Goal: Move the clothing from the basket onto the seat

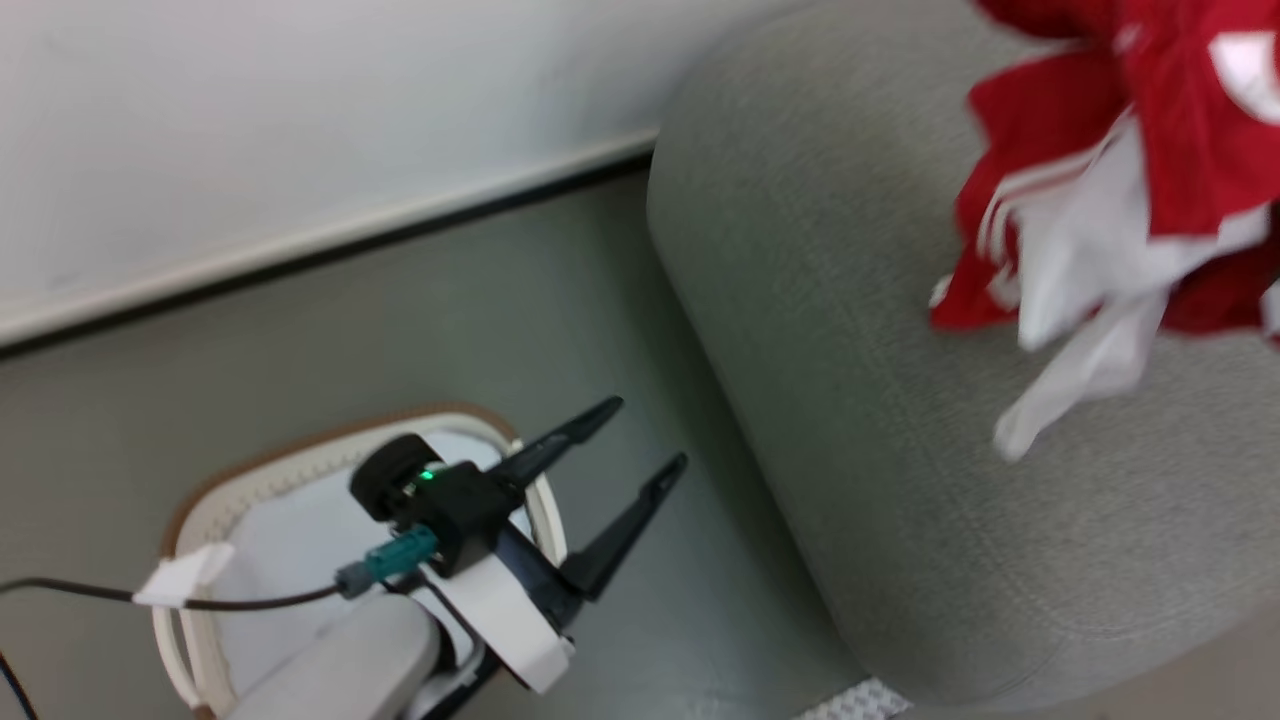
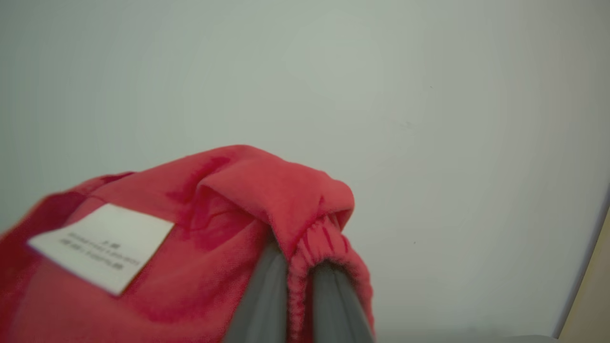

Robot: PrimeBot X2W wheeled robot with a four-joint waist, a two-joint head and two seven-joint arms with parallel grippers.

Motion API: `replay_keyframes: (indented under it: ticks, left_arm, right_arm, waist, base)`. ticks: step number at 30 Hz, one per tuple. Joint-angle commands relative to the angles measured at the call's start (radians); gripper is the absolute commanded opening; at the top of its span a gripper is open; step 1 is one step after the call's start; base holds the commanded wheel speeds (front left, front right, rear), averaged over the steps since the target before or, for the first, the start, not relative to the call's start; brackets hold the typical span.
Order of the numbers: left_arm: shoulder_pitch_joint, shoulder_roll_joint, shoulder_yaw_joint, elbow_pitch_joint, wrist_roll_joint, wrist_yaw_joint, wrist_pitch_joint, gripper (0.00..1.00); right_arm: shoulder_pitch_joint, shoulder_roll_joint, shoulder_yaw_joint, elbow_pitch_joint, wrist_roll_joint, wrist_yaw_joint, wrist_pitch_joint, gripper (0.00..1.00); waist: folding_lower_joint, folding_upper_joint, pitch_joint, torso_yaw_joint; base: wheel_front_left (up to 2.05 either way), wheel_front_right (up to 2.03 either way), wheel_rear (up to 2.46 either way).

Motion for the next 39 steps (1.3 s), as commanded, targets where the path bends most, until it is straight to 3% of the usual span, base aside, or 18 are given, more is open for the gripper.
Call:
replay_keyframes:
  ticks: [1,9,16,25,35,36,37,39]
  left_arm:
    - [-0.024,0.025,0.002,-0.013,-0.010,0.002,0.000,1.00]
    - [-0.088,0.094,0.019,-0.070,-0.029,0.002,0.000,1.00]
    - [-0.100,0.120,0.032,-0.089,-0.034,0.002,0.000,1.00]
    - [-0.090,0.131,0.042,-0.090,-0.035,0.002,0.000,1.00]
    - [-0.078,0.121,0.042,-0.068,-0.043,0.002,0.000,1.00]
    - [-0.077,0.118,0.043,-0.066,-0.044,0.002,0.000,1.00]
    - [-0.074,0.116,0.043,-0.062,-0.044,0.002,0.000,1.00]
    - [-0.068,0.109,0.046,-0.055,-0.047,0.002,0.000,1.00]
  right_arm:
    - [-0.060,-0.039,-0.026,0.017,-0.017,-0.002,0.011,0.00]
    - [-0.243,-0.132,-0.168,0.081,-0.026,-0.002,0.051,0.00]
    - [-0.233,-0.189,-0.258,0.205,-0.059,-0.002,0.086,0.00]
    - [-0.167,-0.167,-0.279,0.381,-0.108,-0.002,0.155,0.00]
    - [-0.144,-0.144,-0.219,0.533,-0.083,-0.002,0.363,0.00]
    - [-0.147,-0.145,-0.207,0.541,-0.076,-0.002,0.384,0.09]
    - [-0.152,-0.149,-0.201,0.551,-0.071,-0.002,0.401,0.34]
    - [-0.160,-0.158,-0.182,0.566,-0.069,-0.002,0.424,1.00]
  waist:
    - [-0.0001,-0.0001,0.117,0.061]
    - [-0.0001,-0.0001,0.264,0.126]
    - [-0.0001,-0.0001,0.313,0.163]
    - [-0.0001,-0.0001,0.327,0.180]
    - [-0.0001,-0.0001,0.305,0.180]
    - [-0.0001,-0.0001,0.299,0.179]
    - [-0.0001,-0.0001,0.292,0.178]
    - [-0.0001,-0.0001,0.278,0.176]
  base:
    - [0.00,0.00,0.00]
    - [0.00,0.00,0.00]
    - [0.00,0.00,0.00]
    - [0.00,0.00,0.00]
    - [0.00,0.00,0.00]
    - [0.00,0.00,0.00]
    - [0.00,0.00,0.00]
    - [0.00,0.00,0.00]
